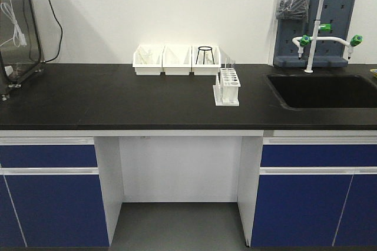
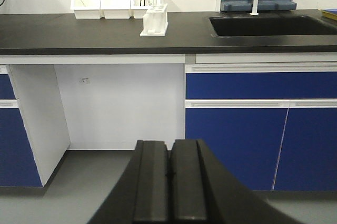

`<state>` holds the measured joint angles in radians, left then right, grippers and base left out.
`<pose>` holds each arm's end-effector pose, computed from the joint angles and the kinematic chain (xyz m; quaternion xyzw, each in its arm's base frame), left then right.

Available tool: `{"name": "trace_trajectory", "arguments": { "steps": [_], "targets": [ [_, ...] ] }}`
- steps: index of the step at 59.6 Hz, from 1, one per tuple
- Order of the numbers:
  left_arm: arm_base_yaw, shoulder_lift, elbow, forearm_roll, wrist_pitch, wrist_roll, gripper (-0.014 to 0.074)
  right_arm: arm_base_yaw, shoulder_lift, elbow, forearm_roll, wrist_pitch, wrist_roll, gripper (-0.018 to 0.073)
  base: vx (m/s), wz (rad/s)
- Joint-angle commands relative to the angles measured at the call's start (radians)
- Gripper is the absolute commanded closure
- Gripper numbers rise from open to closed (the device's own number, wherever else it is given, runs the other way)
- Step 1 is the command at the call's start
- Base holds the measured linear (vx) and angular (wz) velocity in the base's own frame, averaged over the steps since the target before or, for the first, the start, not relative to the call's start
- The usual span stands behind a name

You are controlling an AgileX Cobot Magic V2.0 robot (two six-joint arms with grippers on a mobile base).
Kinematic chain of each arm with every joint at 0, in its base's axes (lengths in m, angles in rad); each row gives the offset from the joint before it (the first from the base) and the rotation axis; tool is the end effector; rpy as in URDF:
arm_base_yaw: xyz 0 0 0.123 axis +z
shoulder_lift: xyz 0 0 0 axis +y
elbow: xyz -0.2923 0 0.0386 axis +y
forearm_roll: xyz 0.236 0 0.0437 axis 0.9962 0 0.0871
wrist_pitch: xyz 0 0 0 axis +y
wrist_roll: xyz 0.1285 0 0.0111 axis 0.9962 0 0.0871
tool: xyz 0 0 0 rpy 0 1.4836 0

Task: Flip and reinsert test tube from rack
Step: 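Drive the base toward the bench and the white test-tube rack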

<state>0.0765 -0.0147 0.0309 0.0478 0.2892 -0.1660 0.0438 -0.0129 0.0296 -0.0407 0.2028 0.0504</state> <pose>0.0694 0.0071 0.1692 -0.0808 0.7756 -0.0084 0.6260 0.0717 0.0021 0.1805 -0.0098 0.7522 0.0148 0.6587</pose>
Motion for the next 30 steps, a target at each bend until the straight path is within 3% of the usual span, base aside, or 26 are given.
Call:
{"name": "trace_trajectory", "arguments": {
  "steps": [1,30],
  "targets": [
    [-0.007,-0.013,0.001,-0.004,-0.087,0.000,0.0603,-0.006,-0.008,0.002,-0.004,-0.079,-0.007,0.0571,0.00,0.00],
    [-0.007,-0.013,0.001,-0.004,-0.087,0.000,0.0603,-0.006,-0.008,0.002,-0.004,-0.079,-0.007,0.0571,0.00,0.00]
  ]
}}
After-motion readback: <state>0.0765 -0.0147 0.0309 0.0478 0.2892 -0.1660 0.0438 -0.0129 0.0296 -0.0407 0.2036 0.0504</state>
